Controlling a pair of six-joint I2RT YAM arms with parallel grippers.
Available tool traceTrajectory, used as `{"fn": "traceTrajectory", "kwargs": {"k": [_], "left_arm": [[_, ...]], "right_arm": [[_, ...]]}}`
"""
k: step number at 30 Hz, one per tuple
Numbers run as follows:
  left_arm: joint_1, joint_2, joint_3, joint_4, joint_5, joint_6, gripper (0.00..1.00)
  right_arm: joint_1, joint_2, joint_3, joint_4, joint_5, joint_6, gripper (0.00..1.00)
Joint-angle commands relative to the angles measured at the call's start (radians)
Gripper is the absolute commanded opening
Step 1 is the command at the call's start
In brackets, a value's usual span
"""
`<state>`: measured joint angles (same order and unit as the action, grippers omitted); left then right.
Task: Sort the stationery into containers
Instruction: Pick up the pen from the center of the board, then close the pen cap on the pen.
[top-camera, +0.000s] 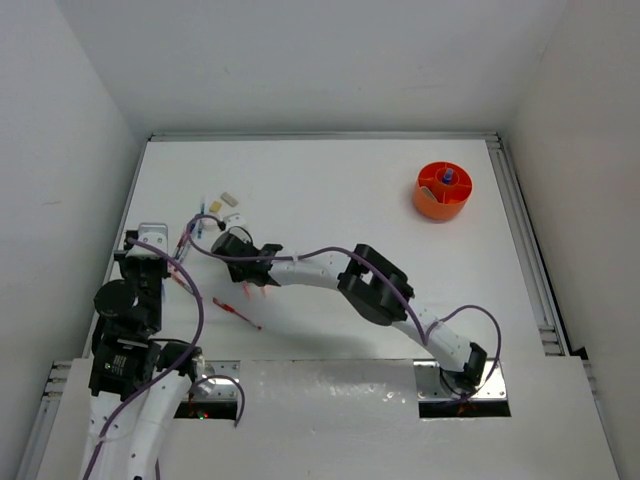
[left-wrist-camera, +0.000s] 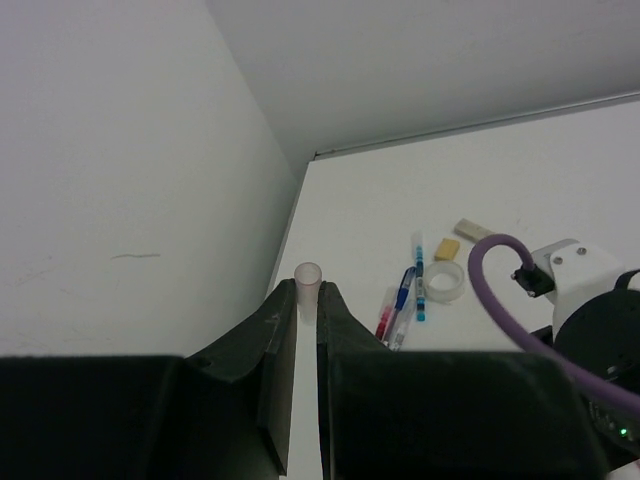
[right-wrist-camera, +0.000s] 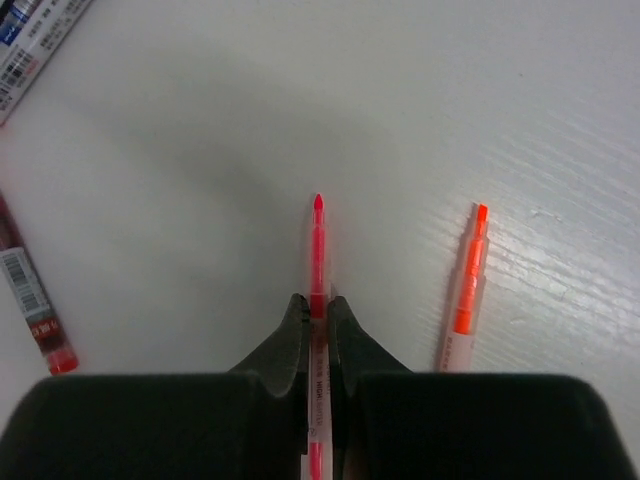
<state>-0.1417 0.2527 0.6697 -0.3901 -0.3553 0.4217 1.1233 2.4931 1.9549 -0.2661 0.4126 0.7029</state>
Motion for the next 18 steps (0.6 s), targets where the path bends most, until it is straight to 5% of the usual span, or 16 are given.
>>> {"fn": "traceTrajectory", "kwargs": {"k": [1, 7, 10, 18], "left_arm": [[0.01, -0.015, -0.019, 0.048, 0.056, 0.025, 0.0], [0.011, -0.036, -0.082, 0.157, 0.245, 0.264, 0.0], [0.011, -0.047, -0.128, 0.23, 0.416, 0.5, 0.0], [0.01, 0.108, -0.177, 0.301, 0.831, 0.957, 0.0]], "right_arm": [[-0.052, -0.114, -0.135, 0.179, -0.217, 0.009, 0.0], [-0.169, -0.344, -0.258, 0.317, -0.518, 0.008, 0.0], [-0.224, -0.492, -0.355, 0.324, -0.61, -0.086, 0.0], [-0.402, -0.804, -0.559, 0.054, -0.83, -0.351, 0.0]]}}
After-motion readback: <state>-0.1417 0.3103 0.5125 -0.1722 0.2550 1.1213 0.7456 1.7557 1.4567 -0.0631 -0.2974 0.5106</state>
